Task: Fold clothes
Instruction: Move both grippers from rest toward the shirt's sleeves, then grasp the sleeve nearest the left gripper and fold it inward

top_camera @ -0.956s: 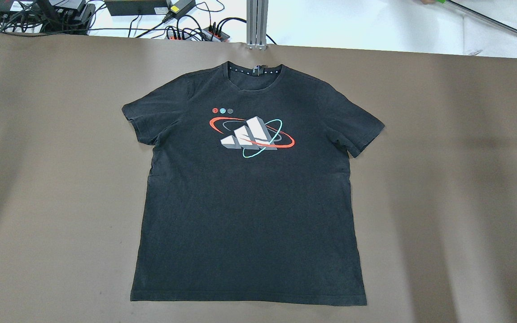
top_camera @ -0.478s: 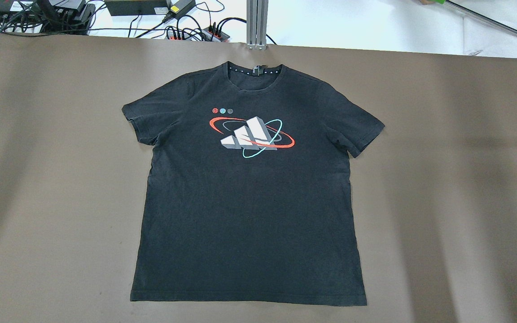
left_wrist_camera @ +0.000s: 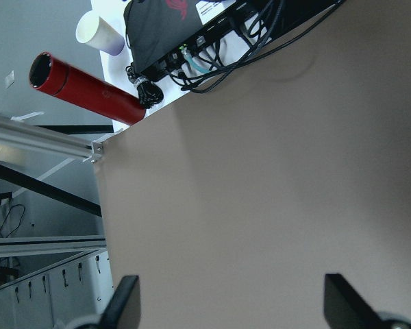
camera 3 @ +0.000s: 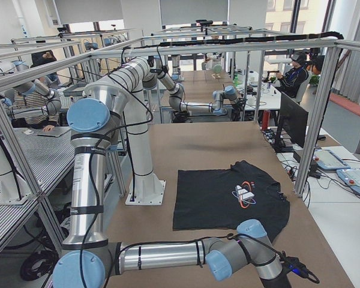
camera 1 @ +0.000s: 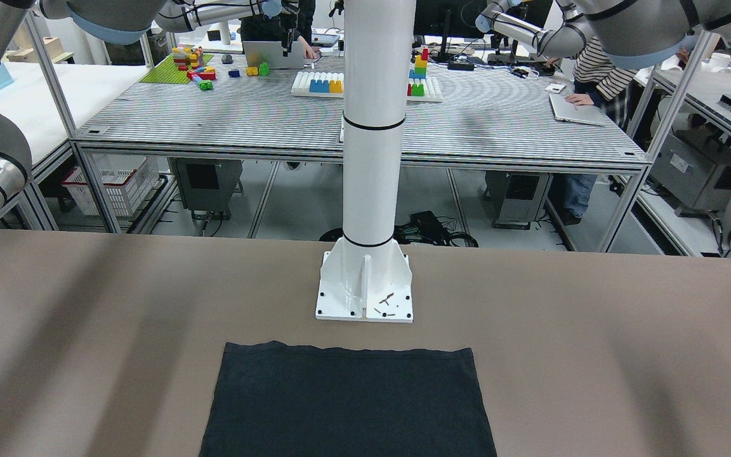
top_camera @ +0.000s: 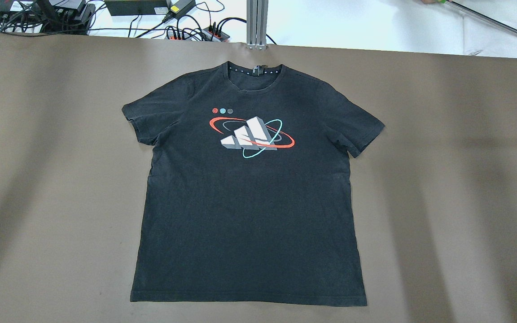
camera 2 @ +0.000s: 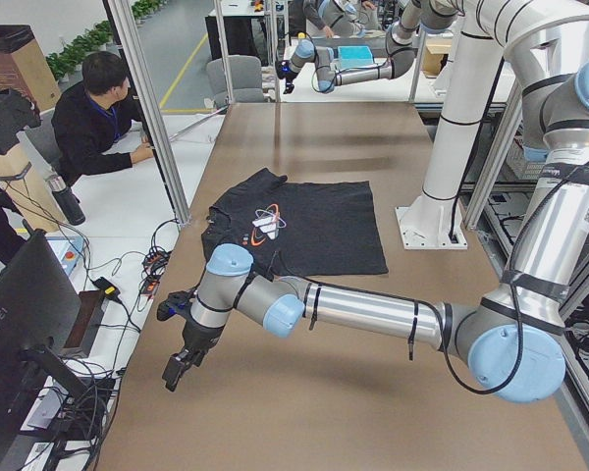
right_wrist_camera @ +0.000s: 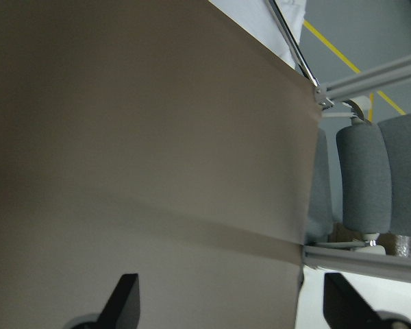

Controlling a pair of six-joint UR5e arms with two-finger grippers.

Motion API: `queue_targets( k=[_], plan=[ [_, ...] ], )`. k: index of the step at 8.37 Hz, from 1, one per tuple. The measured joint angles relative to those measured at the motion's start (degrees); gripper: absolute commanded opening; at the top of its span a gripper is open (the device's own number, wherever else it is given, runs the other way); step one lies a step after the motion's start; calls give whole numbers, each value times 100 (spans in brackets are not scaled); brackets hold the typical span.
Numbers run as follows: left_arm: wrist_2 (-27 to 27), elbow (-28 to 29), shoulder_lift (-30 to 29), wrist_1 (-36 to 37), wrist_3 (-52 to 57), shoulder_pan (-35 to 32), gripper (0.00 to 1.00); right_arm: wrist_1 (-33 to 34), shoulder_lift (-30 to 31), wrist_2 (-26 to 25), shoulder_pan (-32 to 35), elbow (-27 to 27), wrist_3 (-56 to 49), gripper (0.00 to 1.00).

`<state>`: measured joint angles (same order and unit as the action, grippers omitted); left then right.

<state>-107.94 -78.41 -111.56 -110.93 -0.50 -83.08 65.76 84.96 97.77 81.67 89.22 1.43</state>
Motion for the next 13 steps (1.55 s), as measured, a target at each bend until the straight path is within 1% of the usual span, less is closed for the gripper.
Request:
queue_targets(
  k=[1, 2, 4, 6, 7, 8, 10, 12, 13],
  plan=[
    [-187, 246, -226, -18, -146, 122, 95, -7, -250, 31, -256, -188, 356, 94],
    [-354, 405, -403, -73, -436, 331, 95, -9, -530, 48, -632, -384, 930, 94],
    [-645, 701, -724, -385, -1357, 865, 95, -11, -1242, 93, -1315, -866, 2108, 94],
    [-1125, 1361, -1003, -1206, -2191, 1257, 95, -11, -1795, 227, -1867, -1115, 3162, 94],
    [-1264, 1632, -1148, -1520, -2549, 1428, 94, -15, -1971, 382, -2027, -1158, 3515, 94],
    [-1335, 1784, -1287, -1691, -2904, 1619, 94, -23, -2089, 514, -2160, -1172, 3743, 94],
    [-1372, 1942, -1547, -1818, -3522, 2002, 94, -105, -2164, 604, -2313, -1184, 3884, 94],
    [-1368, 2372, -1788, -2219, -3976, 2269, 94, -142, -2174, 618, -2375, -1184, 3901, 94],
    [-1364, 2571, -1859, -2398, -4113, 2333, 91, -156, -2173, 620, -2390, -1184, 3901, 94]
  ],
)
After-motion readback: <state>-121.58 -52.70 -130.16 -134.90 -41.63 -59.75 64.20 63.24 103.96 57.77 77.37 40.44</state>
